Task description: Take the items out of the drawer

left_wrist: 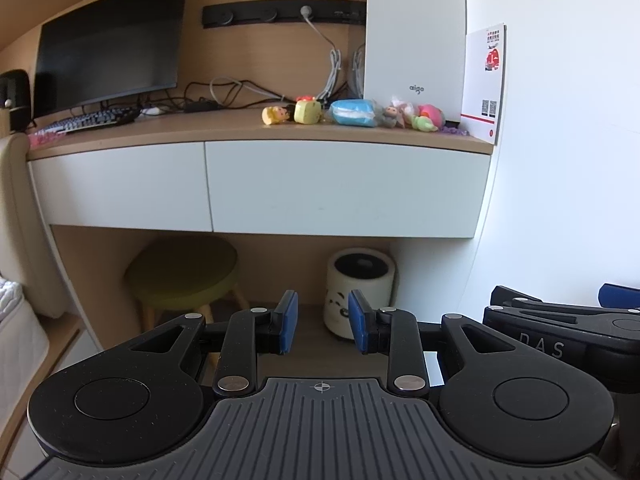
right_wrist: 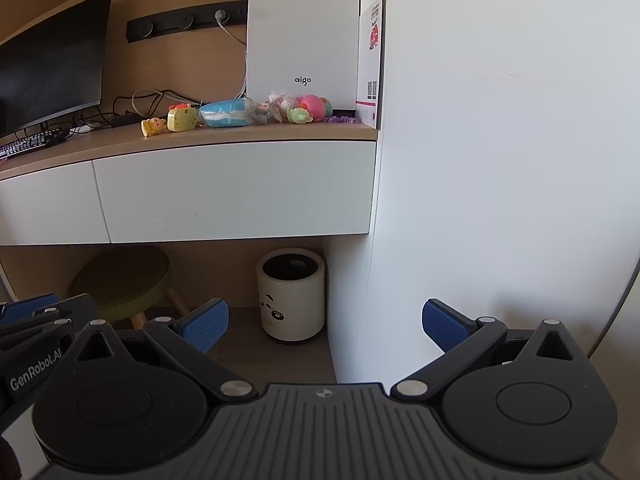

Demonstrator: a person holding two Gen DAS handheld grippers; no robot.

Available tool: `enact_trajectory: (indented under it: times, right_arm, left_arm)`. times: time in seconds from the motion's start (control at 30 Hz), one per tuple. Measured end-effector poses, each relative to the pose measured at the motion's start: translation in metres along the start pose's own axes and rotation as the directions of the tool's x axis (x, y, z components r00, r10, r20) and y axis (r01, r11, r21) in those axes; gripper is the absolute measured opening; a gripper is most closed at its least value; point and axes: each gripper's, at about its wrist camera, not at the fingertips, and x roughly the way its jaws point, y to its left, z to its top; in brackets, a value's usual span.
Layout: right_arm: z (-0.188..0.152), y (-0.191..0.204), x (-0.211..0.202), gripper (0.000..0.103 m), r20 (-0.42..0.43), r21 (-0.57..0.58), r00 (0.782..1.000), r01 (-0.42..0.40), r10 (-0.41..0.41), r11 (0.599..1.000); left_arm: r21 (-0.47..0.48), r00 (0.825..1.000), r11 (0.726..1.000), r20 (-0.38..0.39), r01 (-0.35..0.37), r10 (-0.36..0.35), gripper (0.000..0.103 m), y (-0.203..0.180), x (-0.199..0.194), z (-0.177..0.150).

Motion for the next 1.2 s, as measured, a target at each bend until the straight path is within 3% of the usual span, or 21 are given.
enact_trajectory:
  times: [1.2]
  right_arm:
    - [-0.0051,0.0003,0.0012,0.103,-0.012,0.007,1.0,0.007,-0.007,1.0]
  left_arm:
    - [-0.001,1.0,1.0,-0.007,0.005,-0.005,0.032,0.0023,0.0007,-0.0033]
